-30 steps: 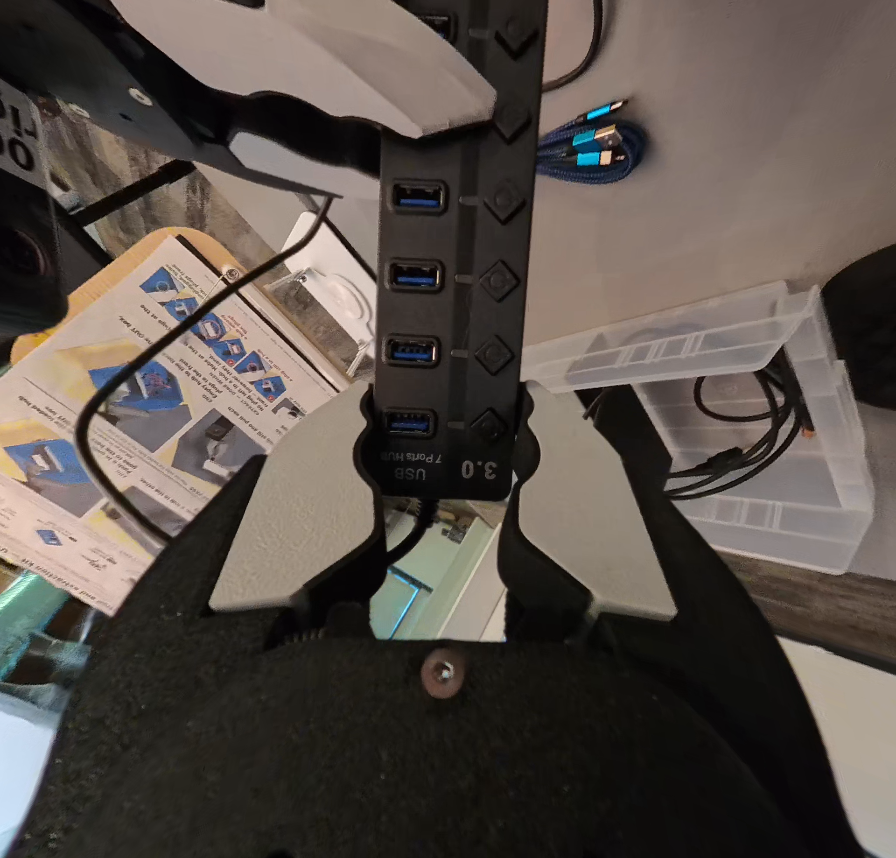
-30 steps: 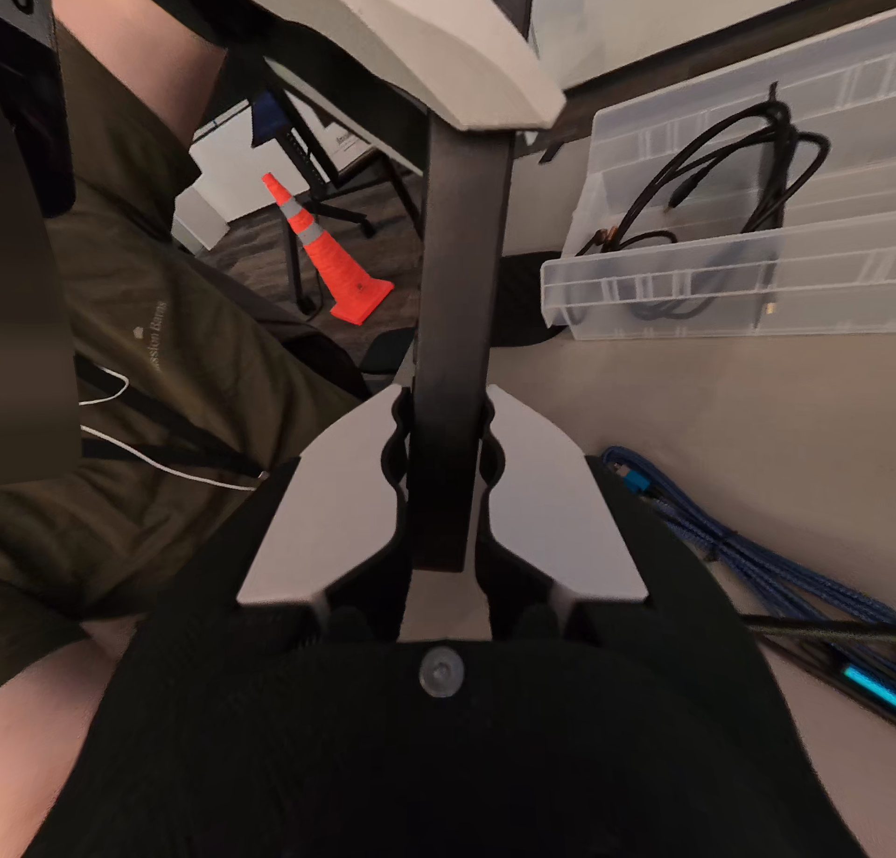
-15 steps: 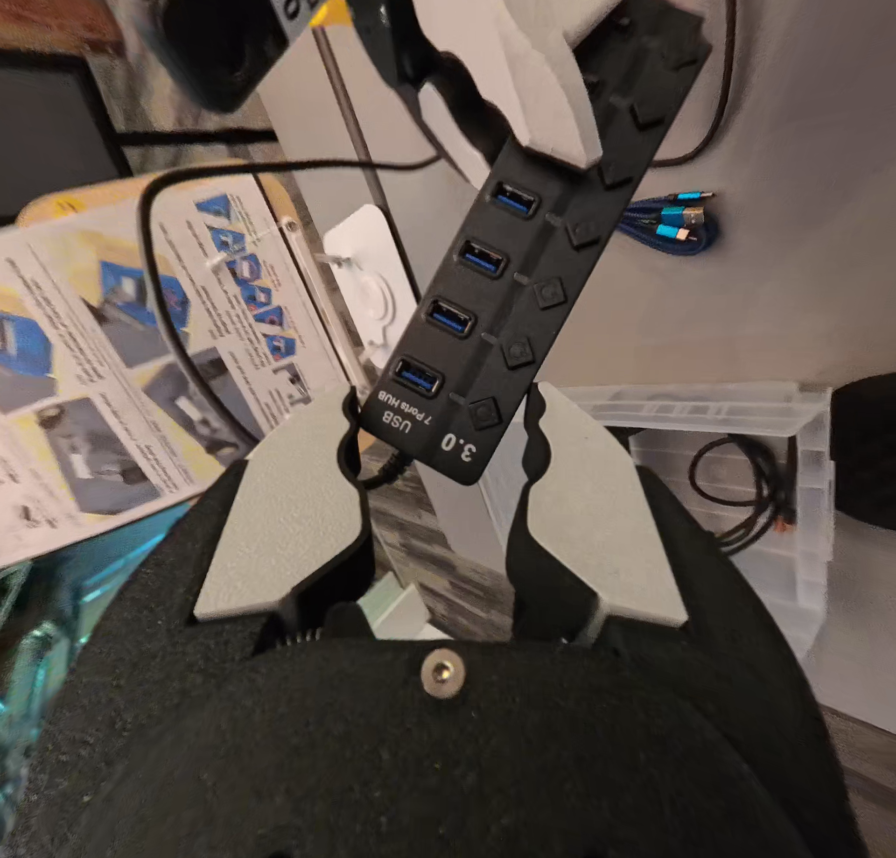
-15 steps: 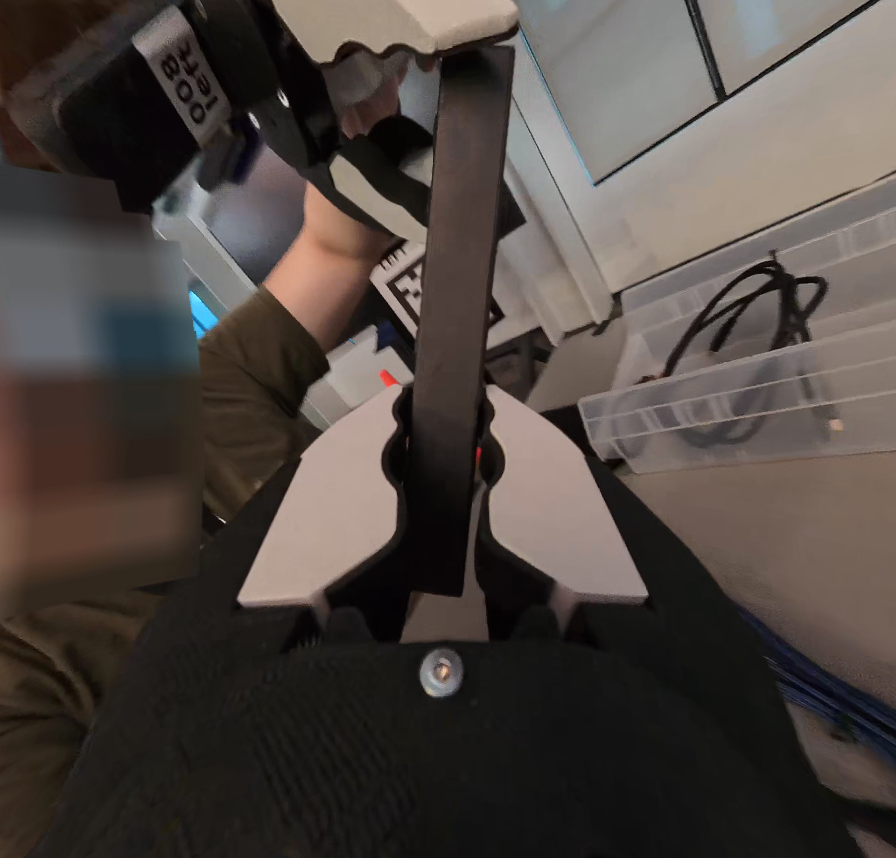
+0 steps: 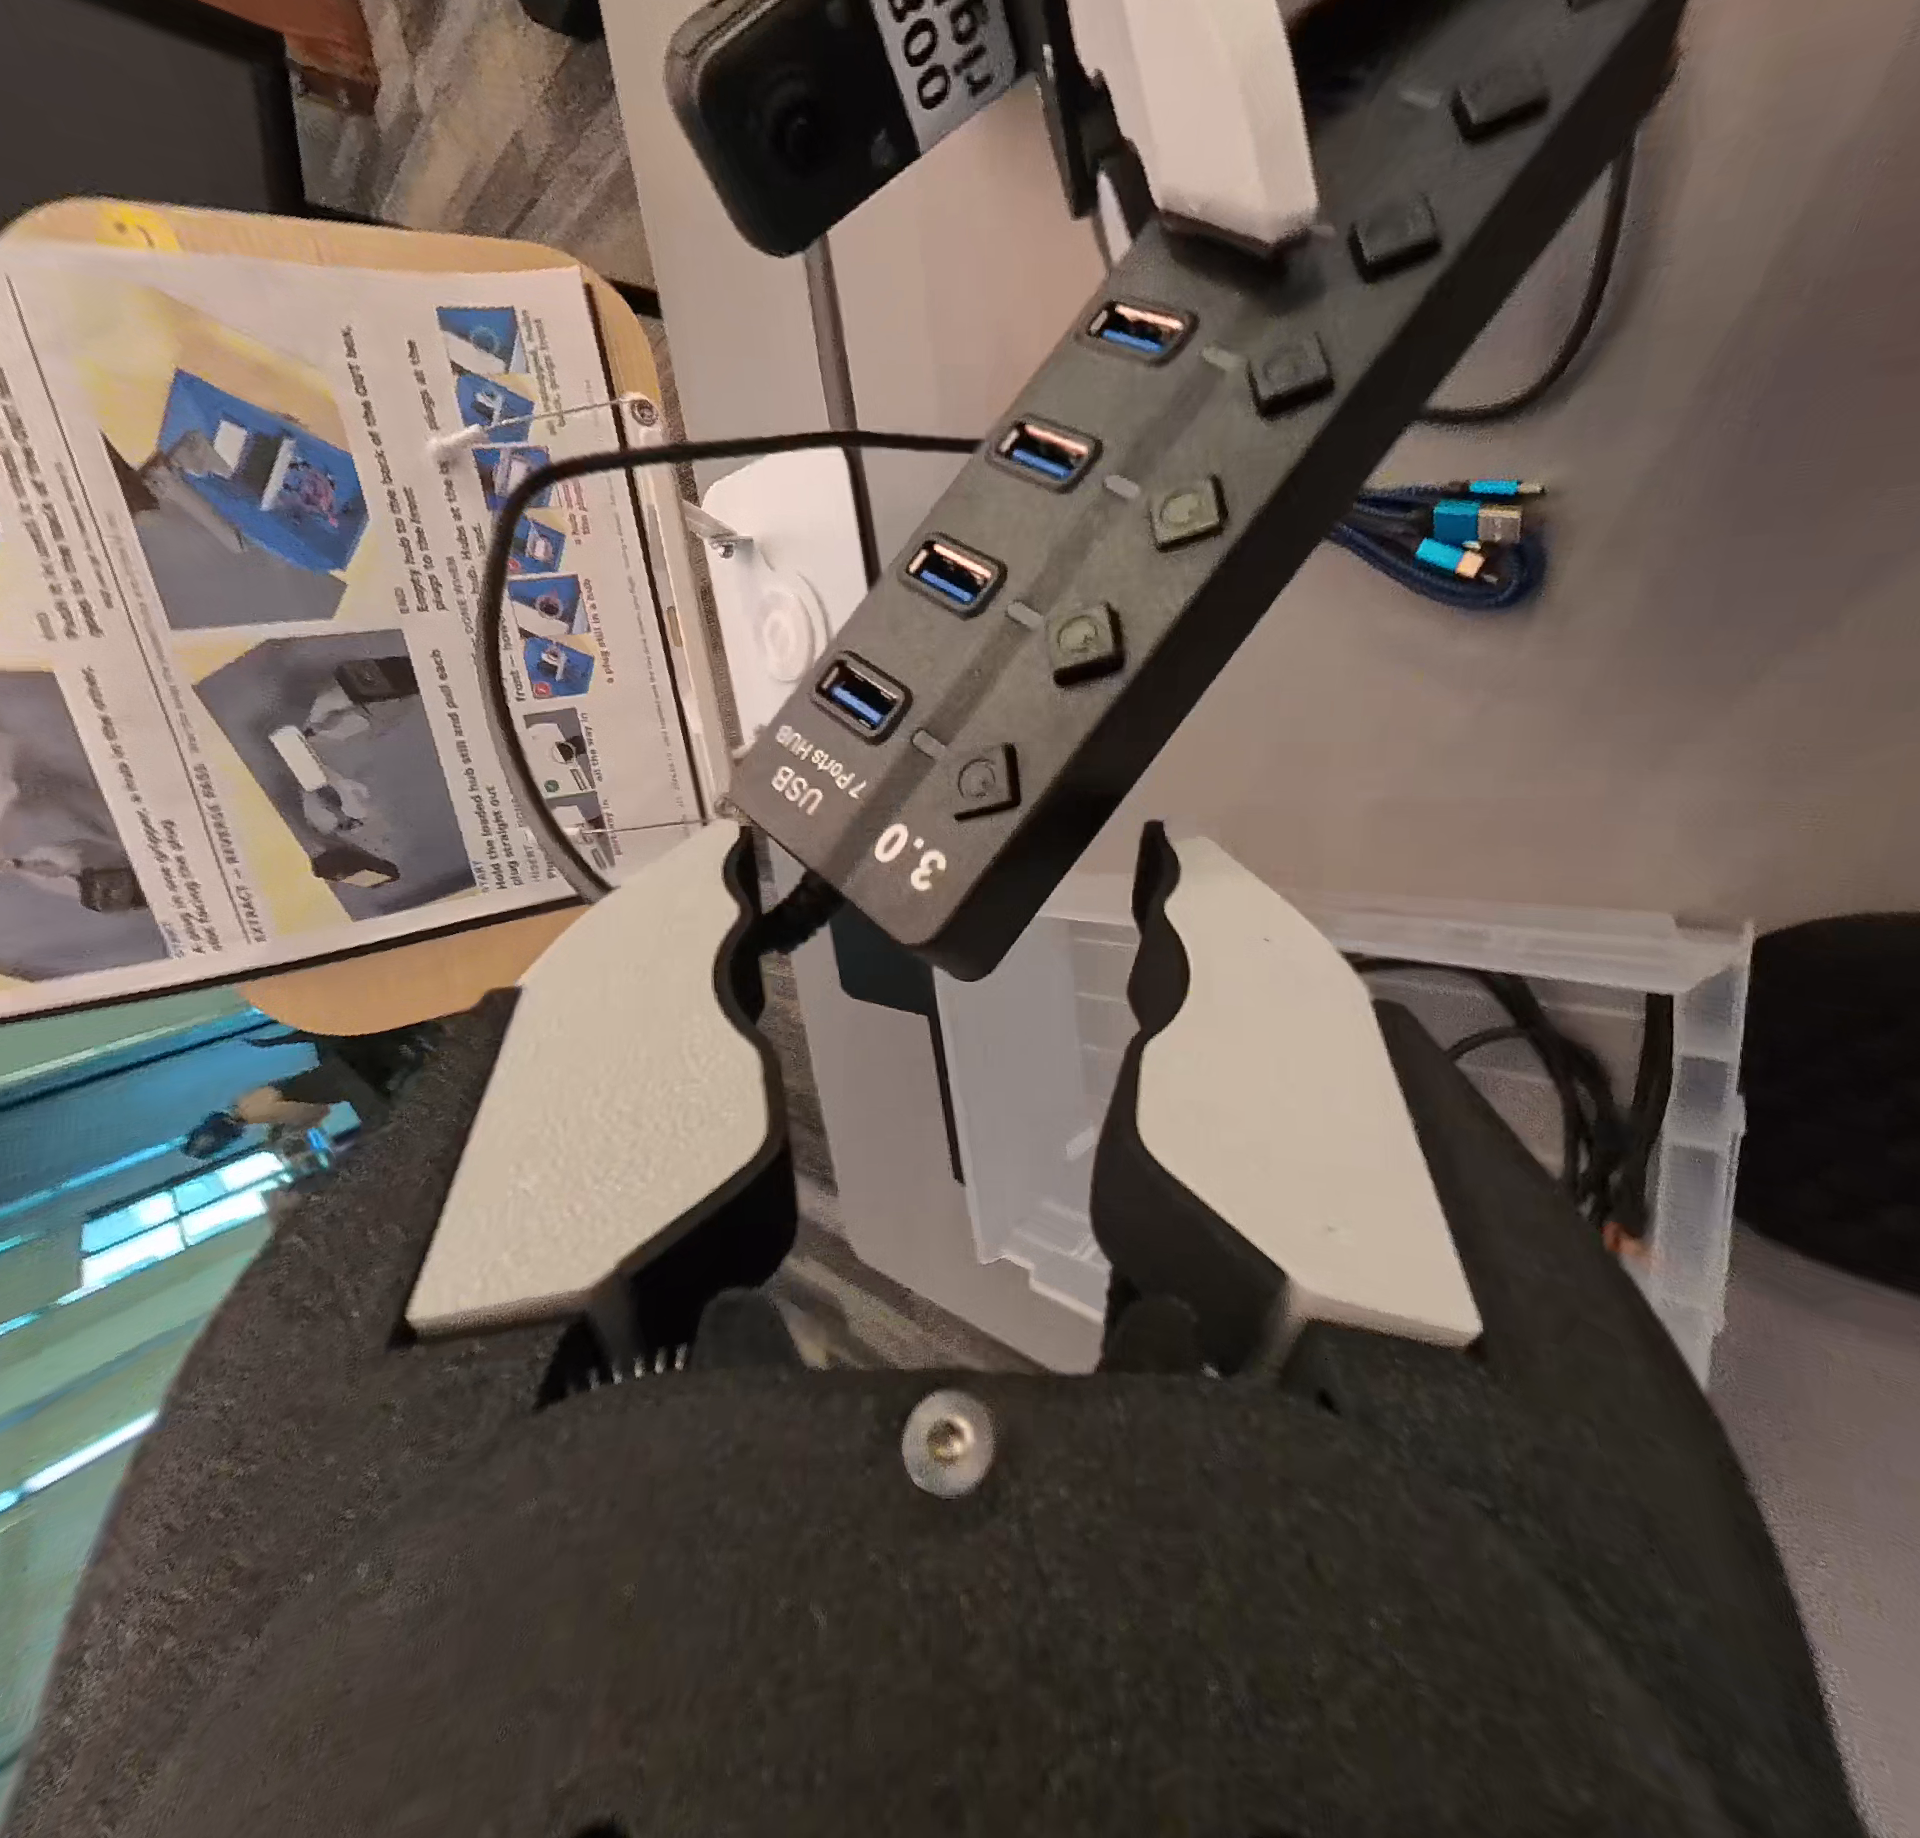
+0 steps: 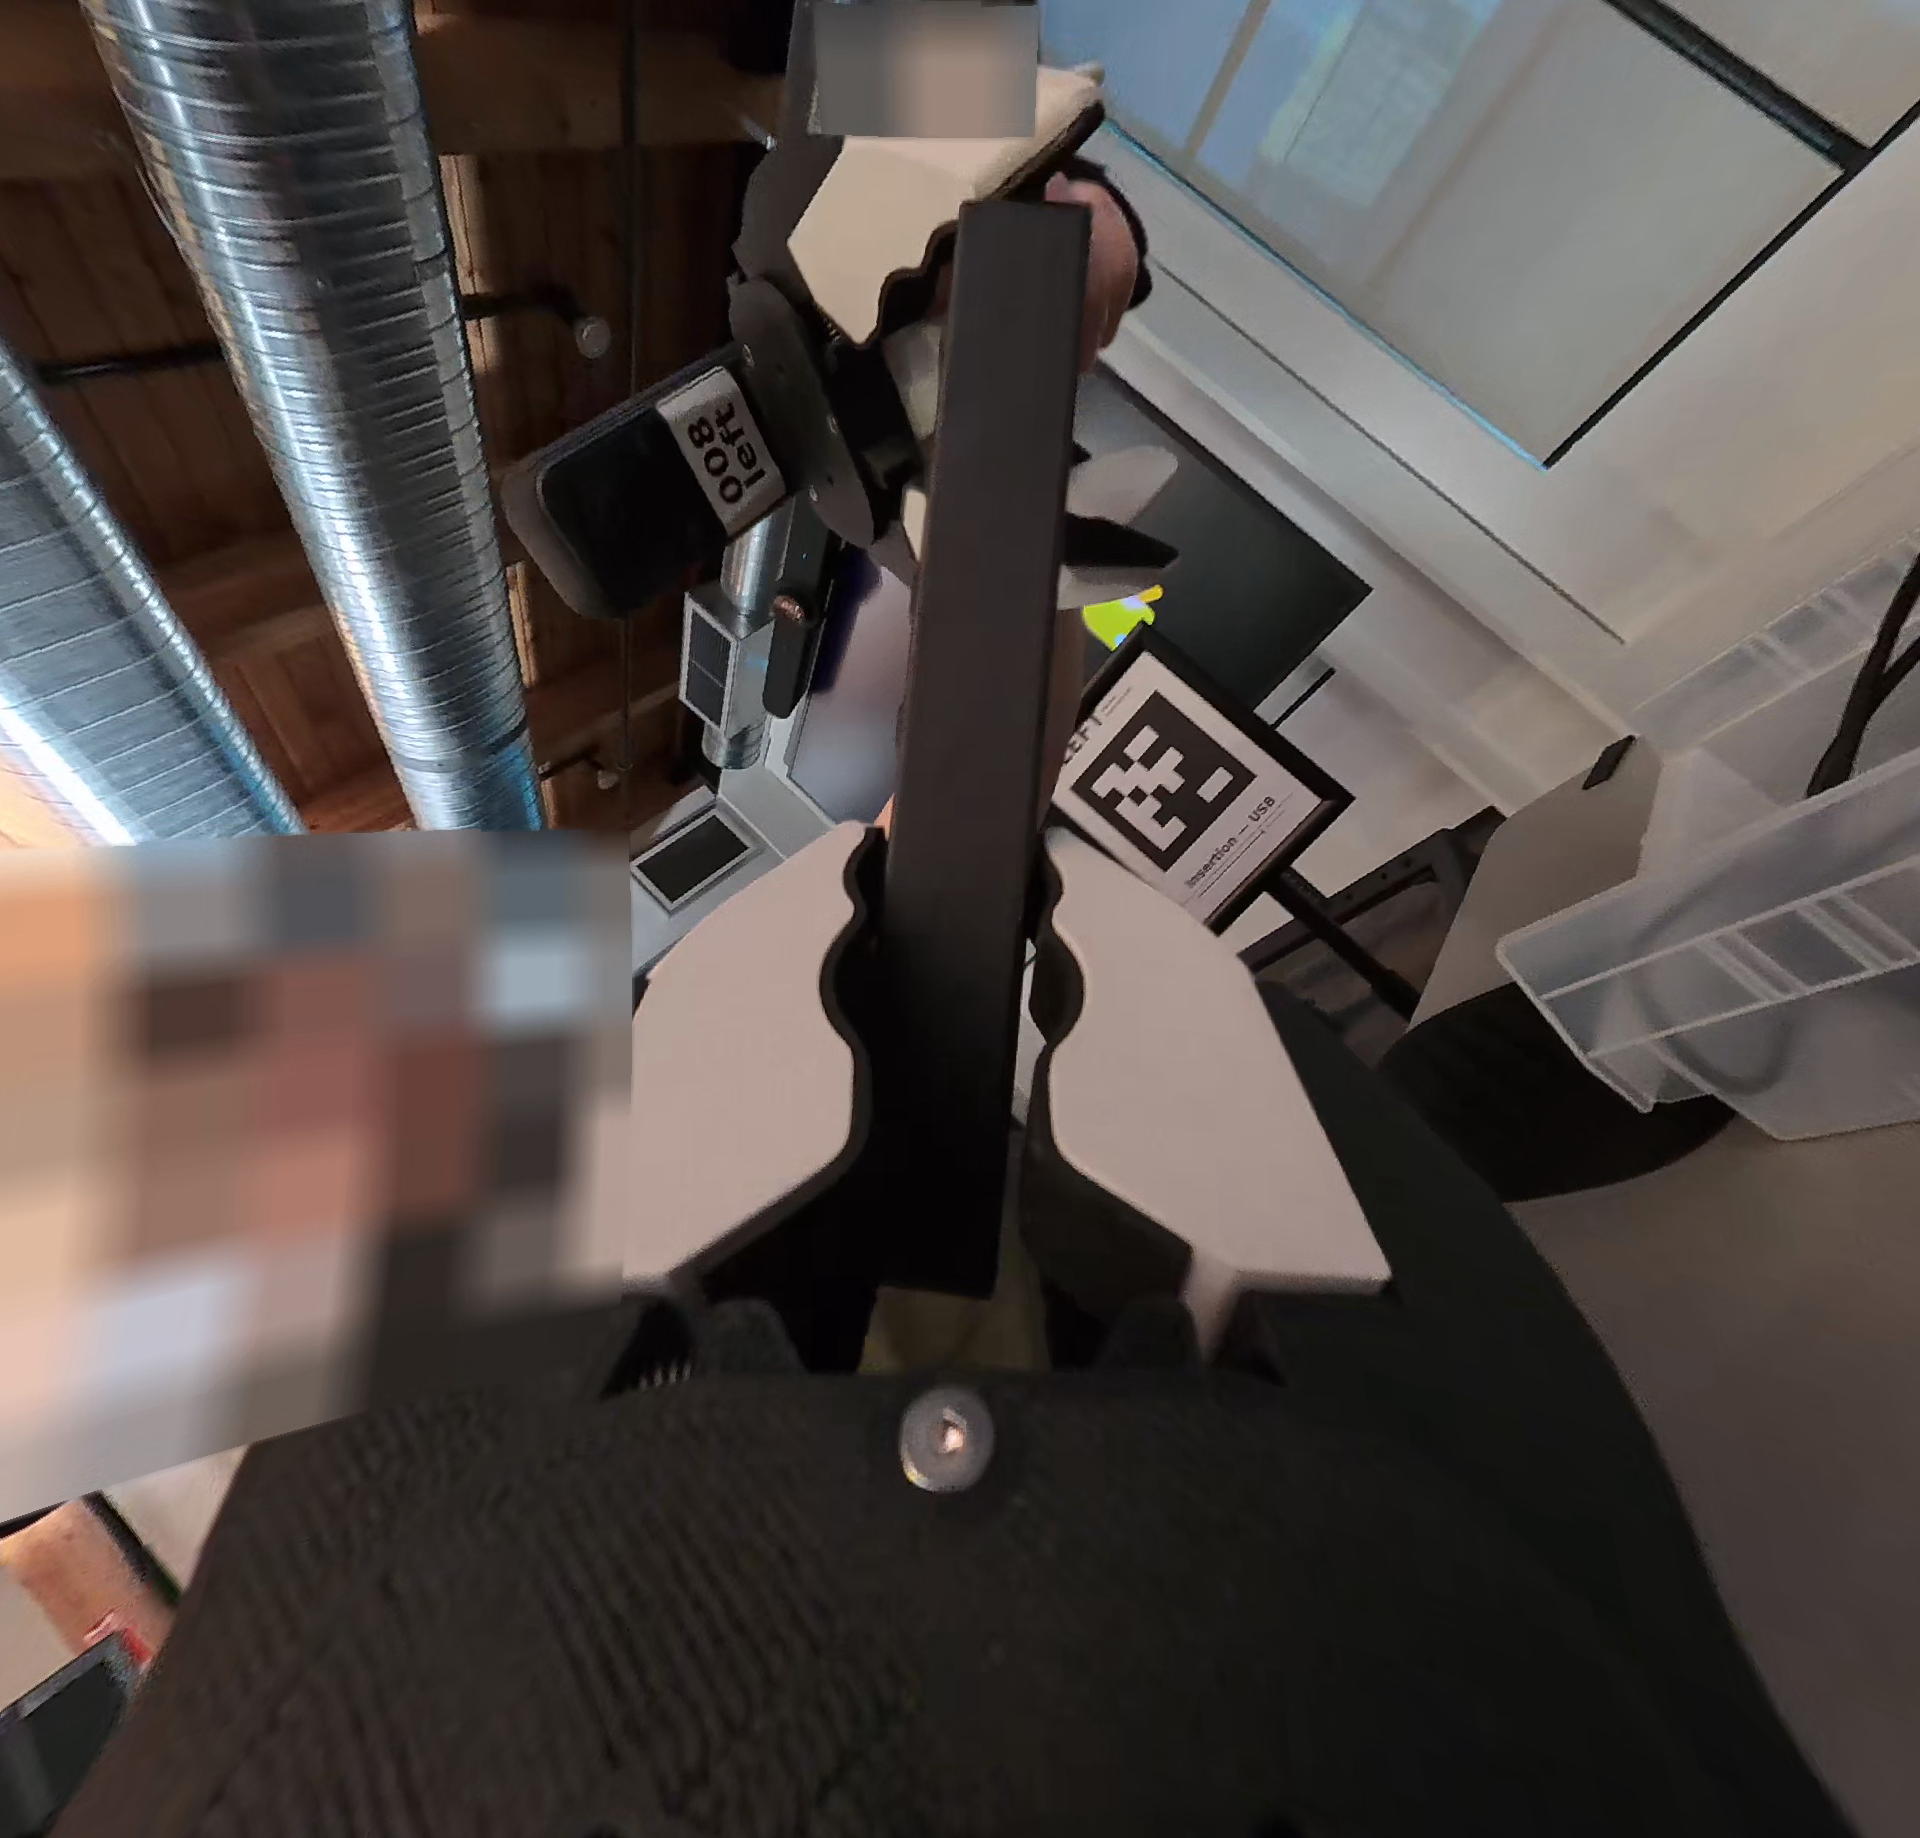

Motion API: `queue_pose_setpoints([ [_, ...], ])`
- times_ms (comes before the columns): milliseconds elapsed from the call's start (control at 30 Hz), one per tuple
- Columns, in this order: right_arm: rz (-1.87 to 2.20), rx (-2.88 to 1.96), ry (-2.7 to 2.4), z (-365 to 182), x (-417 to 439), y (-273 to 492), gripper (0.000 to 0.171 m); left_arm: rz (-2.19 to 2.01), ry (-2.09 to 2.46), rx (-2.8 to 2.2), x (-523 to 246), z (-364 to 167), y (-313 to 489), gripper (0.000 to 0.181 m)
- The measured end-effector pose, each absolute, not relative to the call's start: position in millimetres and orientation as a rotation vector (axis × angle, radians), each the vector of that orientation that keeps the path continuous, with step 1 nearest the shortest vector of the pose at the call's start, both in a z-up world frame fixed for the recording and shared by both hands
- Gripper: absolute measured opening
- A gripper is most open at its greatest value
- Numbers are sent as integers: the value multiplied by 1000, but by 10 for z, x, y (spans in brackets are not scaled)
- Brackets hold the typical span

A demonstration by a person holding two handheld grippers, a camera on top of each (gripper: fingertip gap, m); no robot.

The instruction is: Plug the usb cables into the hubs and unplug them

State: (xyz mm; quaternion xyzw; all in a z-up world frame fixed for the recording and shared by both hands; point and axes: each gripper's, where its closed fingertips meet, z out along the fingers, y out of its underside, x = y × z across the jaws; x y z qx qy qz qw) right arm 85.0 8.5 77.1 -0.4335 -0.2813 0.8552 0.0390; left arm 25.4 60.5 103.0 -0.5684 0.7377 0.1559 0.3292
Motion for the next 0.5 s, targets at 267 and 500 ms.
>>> queue_pose_setpoints([
  [267, 2616, -1310, -960, 791, 955, 22, 26, 286, 2002, -1568, 307, 1166, 397, 66],
  [500, 2636, -1281, -937, 788, 1024, 85, 26, -21, 1909, -1734, 298, 1372, 229, 70],
])
